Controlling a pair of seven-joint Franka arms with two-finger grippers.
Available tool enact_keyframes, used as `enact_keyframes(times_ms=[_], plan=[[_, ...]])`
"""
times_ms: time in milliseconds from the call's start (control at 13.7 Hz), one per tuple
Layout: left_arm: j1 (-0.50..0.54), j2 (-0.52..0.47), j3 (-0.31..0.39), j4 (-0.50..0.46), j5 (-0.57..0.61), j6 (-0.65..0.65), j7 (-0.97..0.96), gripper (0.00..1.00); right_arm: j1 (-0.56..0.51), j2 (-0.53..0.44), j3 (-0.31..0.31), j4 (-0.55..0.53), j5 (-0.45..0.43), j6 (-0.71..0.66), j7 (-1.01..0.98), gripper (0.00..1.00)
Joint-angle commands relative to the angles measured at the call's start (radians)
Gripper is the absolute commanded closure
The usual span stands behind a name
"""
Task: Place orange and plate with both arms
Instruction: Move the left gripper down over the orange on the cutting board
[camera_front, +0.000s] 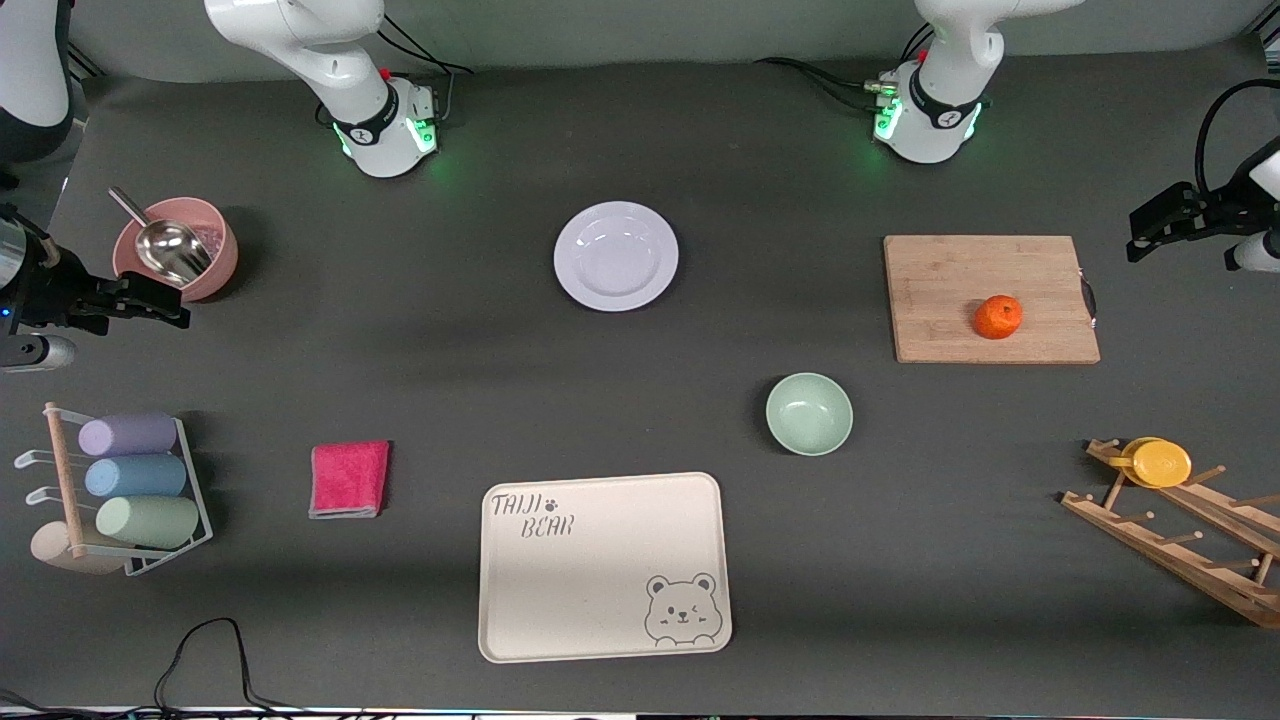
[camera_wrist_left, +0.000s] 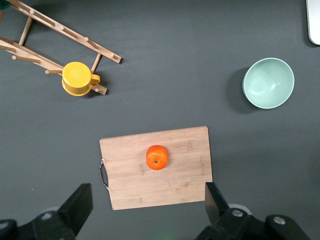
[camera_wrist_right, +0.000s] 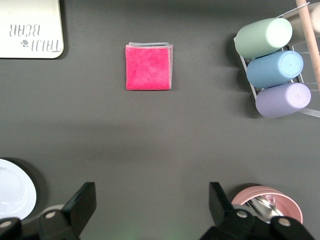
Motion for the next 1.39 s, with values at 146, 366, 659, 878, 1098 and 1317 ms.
enact_keyframes(times_ms=[146, 366, 659, 878, 1098, 1317], plan=[[-0.003, -0.007, 0.004, 0.016, 0.002, -0.030, -0.016, 0.00, 0.012, -0.013, -0.005, -0.001, -0.022, -0.004, 0.024, 0.00], [-0.002, 0.016, 0.005, 0.007, 0.011, -0.038, -0.014, 0.00, 0.012, -0.013, -0.005, -0.003, -0.022, -0.005, 0.024, 0.00], [0.012, 0.045, 0.008, -0.088, 0.036, -0.029, -0.017, 0.00, 0.017, -0.021, -0.002, -0.013, -0.010, -0.008, 0.059, 0.00], [0.018, 0.030, 0.013, -0.250, 0.039, 0.112, -0.017, 0.01, 0.084, -0.106, 0.002, -0.102, -0.006, 0.004, 0.136, 0.00], [0.052, 0.005, 0.014, -0.424, 0.039, 0.282, -0.017, 0.01, 0.177, -0.215, 0.004, -0.217, -0.005, 0.033, 0.265, 0.00], [0.075, -0.007, 0.014, -0.606, 0.039, 0.481, -0.019, 0.01, 0.305, -0.341, 0.004, -0.354, -0.005, 0.082, 0.426, 0.00]])
